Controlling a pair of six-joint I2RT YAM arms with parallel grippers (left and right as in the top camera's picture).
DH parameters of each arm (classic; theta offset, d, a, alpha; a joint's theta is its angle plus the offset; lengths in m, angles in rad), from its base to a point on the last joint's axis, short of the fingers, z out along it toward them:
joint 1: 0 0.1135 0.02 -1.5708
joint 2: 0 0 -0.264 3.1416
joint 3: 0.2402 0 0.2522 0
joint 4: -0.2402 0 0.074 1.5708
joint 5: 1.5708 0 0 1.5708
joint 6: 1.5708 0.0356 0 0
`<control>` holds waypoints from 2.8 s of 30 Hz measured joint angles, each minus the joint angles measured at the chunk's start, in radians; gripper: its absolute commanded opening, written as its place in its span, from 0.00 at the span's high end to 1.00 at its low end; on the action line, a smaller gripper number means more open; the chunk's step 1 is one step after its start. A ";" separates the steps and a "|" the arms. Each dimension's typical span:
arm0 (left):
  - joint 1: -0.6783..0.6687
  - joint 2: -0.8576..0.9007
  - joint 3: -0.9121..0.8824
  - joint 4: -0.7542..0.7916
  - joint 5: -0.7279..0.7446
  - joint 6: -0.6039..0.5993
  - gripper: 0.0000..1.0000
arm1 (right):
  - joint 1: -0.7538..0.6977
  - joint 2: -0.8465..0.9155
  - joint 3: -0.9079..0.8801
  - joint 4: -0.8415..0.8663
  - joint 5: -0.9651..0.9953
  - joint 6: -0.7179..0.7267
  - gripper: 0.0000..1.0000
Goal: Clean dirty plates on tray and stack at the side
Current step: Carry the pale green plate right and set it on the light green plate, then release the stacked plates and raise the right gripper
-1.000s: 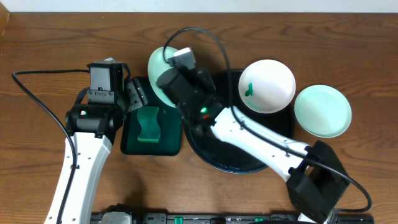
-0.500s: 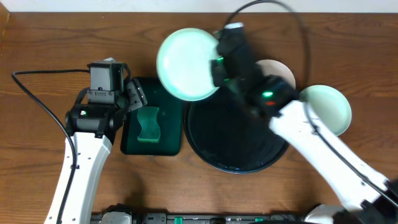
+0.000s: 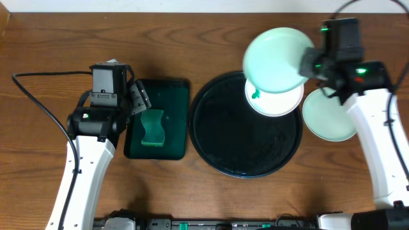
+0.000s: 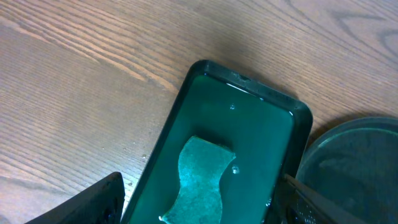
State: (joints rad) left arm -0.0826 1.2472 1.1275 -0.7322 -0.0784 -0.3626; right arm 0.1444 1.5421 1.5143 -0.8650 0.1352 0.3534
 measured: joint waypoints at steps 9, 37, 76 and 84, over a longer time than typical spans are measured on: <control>0.000 0.000 0.000 0.000 0.000 0.000 0.22 | -0.287 0.000 0.000 -0.062 -0.089 0.003 0.99; 0.000 0.000 0.000 0.000 0.000 0.000 0.22 | -0.462 0.000 -0.058 -0.047 0.003 0.003 0.99; 0.000 0.000 0.000 0.000 0.000 0.000 0.22 | -0.512 -0.001 -0.635 0.311 0.078 0.220 0.87; 0.000 0.000 0.000 0.000 0.000 0.000 0.22 | -0.512 -0.001 -0.635 0.308 0.033 0.189 0.33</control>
State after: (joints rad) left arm -0.0826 1.2472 1.1275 -0.7322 -0.0788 -0.3626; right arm -0.3672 1.5414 0.8795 -0.5568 0.1680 0.5426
